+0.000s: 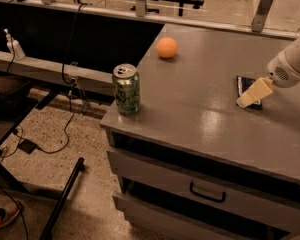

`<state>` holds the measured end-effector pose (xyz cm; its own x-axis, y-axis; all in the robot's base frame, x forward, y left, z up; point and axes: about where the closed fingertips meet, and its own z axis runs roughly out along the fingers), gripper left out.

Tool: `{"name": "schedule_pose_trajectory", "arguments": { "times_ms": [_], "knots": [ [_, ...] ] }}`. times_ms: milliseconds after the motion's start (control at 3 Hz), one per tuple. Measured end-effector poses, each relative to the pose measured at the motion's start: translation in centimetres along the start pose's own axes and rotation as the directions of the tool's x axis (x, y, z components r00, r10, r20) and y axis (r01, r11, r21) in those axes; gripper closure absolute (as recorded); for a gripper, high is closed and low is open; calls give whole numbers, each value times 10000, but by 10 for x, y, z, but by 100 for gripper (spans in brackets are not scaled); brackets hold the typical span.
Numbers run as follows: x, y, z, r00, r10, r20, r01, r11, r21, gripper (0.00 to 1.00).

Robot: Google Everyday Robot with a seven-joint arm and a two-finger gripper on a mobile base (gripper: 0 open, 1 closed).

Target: Move rxbar blueberry near orange

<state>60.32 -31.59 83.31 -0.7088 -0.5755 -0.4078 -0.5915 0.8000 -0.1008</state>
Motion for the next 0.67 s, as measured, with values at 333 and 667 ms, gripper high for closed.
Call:
{"name": "schedule_pose_trajectory", "arguments": {
  "times_ms": [333,667],
  "knots": [
    [-2,9,5,9999,52,114,-48,9994,-350,57],
    [-4,8,-1,9999,52,114,-48,9994,-350,80]
  ]
}}
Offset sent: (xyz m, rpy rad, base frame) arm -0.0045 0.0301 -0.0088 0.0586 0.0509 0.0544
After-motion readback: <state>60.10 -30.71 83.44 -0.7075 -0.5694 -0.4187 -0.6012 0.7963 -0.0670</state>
